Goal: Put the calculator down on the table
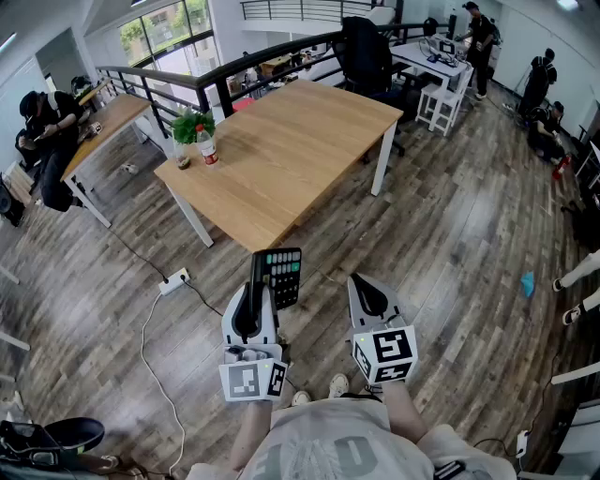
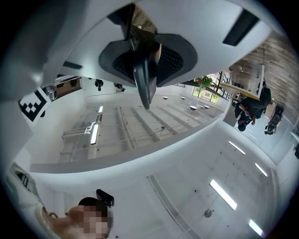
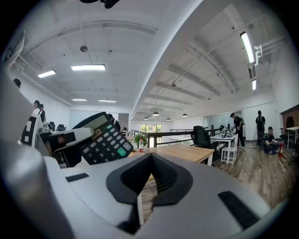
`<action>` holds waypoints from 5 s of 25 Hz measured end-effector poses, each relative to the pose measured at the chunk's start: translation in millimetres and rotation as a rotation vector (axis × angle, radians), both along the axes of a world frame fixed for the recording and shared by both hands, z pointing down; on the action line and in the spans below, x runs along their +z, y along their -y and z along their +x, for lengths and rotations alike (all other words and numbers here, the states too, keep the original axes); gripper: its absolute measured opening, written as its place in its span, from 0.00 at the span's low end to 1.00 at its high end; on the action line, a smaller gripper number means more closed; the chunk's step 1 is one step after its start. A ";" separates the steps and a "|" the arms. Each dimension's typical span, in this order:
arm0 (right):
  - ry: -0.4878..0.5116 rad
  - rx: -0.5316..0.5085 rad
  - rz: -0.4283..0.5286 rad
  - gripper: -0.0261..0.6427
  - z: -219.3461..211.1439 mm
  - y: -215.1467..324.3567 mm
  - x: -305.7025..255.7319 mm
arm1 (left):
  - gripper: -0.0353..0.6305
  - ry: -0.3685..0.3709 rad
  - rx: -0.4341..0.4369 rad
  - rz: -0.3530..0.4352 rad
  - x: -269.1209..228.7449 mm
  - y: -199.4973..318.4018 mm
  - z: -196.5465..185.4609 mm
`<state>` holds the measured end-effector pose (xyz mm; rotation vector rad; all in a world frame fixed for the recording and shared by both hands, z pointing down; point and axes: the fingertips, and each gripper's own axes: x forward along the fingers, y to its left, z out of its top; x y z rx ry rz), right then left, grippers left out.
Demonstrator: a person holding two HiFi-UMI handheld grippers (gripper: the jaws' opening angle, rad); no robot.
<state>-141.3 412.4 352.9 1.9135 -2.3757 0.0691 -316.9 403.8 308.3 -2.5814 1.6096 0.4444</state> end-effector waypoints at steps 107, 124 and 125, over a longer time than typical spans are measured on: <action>-0.064 -0.482 0.059 0.07 259.8 687.9 -6.2 | 0.17 -0.111 -0.412 -0.044 -15.1 620.4 233.4; -0.026 -0.517 0.122 0.07 230.4 741.8 -32.6 | 0.17 -0.105 -0.346 0.032 -50.6 692.9 224.5; -0.025 -0.515 0.123 0.07 231.3 744.6 -32.2 | 0.17 -0.101 -0.338 0.031 -50.5 697.0 226.6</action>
